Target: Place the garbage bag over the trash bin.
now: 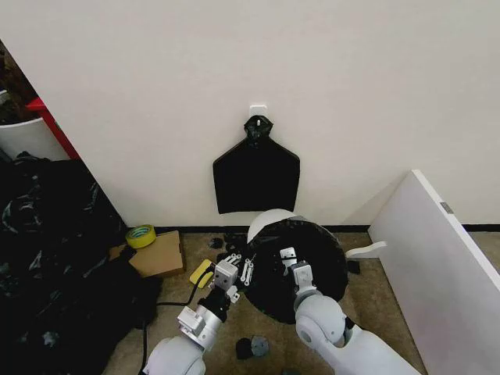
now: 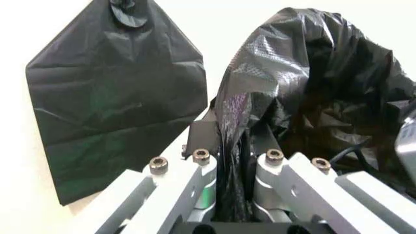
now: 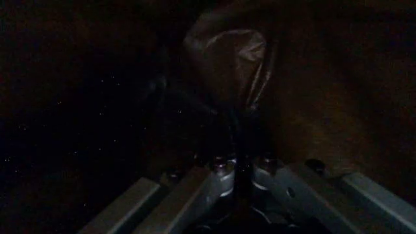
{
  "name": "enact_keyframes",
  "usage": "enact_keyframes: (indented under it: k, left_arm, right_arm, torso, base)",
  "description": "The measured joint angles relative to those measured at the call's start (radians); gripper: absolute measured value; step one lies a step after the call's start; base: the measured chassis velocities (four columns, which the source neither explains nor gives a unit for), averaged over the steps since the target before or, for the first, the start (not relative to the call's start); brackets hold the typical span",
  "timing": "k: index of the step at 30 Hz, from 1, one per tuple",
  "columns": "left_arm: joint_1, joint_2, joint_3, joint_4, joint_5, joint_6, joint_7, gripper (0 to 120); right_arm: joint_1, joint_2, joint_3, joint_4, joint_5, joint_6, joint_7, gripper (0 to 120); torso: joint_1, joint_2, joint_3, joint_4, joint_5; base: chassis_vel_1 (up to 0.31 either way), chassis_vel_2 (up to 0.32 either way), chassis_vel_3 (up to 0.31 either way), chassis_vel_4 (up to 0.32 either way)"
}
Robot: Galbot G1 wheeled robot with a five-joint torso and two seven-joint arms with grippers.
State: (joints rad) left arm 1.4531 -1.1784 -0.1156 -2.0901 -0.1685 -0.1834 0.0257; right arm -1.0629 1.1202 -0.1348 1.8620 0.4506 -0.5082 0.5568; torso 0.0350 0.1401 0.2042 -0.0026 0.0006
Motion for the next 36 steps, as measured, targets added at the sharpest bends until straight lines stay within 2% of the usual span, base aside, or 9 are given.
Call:
enact_keyframes:
  k: [3,7,15,22,24,31,36]
  left_arm:
    - [0.001,0.0,0.0,-0.004,0.0,0.0,0.0,5]
    - [0.002,0.0,-0.001,-0.005,0.0,0.0,-0.001,5]
    - [0.006,-0.002,0.005,-0.004,0.001,0.0,-0.002,5]
    - [0.013,-0.002,0.007,-0.011,0.004,0.0,-0.001,5]
    - [0.018,0.0,0.006,-0.02,0.004,0.0,-0.001,5]
    - [0.021,0.001,0.001,-0.023,-0.001,0.0,-0.002,5]
    - [0.016,0.001,-0.002,-0.019,-0.005,0.0,-0.004,5]
  right_arm:
    - [-0.003,-0.006,0.007,-0.027,-0.09,0.006,-0.002,0]
    - [-0.015,-0.01,0.011,-0.018,-0.117,0.013,-0.003,0]
    - [-0.037,-0.007,-0.009,0.073,-0.036,0.11,-0.051,0]
    - [-0.028,0.002,-0.037,0.029,-0.039,0.048,-0.035,0]
    - [-0.019,0.009,-0.04,-0.02,-0.051,0.034,-0.027,0]
    - [-0.009,0.01,-0.035,-0.044,-0.164,0.057,-0.028,0]
    - [-0.013,0.005,-0.033,-0.024,-0.162,0.083,-0.035,0]
  torso:
    - [0.0,0.0,0.0,-0.0001,-0.0001]
    - [0.0,0.0,0.0,-0.0001,0.0]
    - [0.0,0.0,0.0,0.0001,-0.0001]
    - [0.0,0.0,0.0,0.0,-0.0001]
    - [0.0,0.0,0.0,-0.0001,0.0]
    - [0.0,0.0,0.0,0.0,0.0]
    - [0.0,0.0,0.0,0.0,0.0]
  base:
    - [0.0,0.0,0.0,0.0]
    - [0.0,0.0,0.0,0.0]
    - [0.0,0.0,0.0,0.0]
    - [0.0,0.0,0.0,0.0]
    - [0.0,0.0,0.0,0.0]
    - [0.0,0.0,0.0,0.0]
    - [0.0,0.0,0.0,0.0]
